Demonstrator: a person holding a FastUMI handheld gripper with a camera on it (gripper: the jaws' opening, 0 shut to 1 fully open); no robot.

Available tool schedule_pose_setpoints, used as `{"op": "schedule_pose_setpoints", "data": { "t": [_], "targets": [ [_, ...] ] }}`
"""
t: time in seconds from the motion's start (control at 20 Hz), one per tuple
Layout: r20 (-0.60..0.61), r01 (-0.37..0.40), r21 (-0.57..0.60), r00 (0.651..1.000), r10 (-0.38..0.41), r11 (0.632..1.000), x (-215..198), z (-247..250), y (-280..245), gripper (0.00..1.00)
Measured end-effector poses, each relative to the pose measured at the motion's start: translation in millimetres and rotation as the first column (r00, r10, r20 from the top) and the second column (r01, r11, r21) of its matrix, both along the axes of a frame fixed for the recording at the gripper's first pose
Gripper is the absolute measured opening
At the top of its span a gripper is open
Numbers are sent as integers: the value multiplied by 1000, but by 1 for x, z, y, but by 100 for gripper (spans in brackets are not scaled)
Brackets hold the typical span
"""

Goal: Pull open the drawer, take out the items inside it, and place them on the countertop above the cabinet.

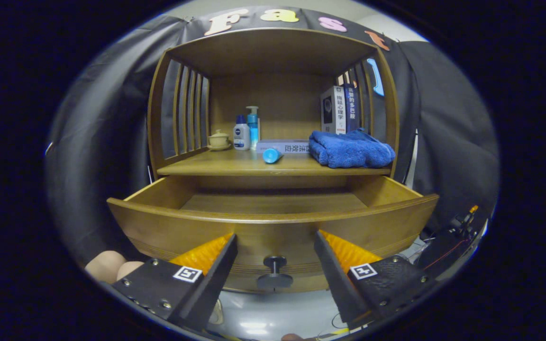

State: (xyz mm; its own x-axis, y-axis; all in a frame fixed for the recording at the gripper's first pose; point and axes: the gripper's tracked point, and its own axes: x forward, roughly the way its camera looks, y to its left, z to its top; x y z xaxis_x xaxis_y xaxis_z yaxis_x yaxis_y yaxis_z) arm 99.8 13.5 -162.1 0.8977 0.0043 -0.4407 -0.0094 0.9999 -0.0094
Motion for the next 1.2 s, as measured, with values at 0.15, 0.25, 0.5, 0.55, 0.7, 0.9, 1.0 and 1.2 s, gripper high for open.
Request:
{"op": "schedule_pose_setpoints", "data": {
  "t": [0.15, 0.25, 0.5, 0.55, 0.7, 0.9, 1.0, 1.2],
  "targets": [
    [2, 9, -9, 1000, -9, 1000, 14, -2, 2, 98],
    [11, 18, -9, 1000, -18, 1000, 25, -4, 4, 98],
    [7, 6, 17, 1000, -6, 1000, 38, -8, 4, 98],
    [7, 4, 9, 1000, -4, 1000, 39, -8, 4, 98],
    [6, 3, -14, 1000, -3, 1000, 47, -10, 4, 98],
    [8, 20, -20, 1000, -20, 1000, 67, -14, 9, 98],
    [12, 26, -20, 1000, -26, 999, 78, -17, 11, 98],
    [12, 29, -10, 1000, -29, 1000, 90, -19, 12, 98]
  ]
}}
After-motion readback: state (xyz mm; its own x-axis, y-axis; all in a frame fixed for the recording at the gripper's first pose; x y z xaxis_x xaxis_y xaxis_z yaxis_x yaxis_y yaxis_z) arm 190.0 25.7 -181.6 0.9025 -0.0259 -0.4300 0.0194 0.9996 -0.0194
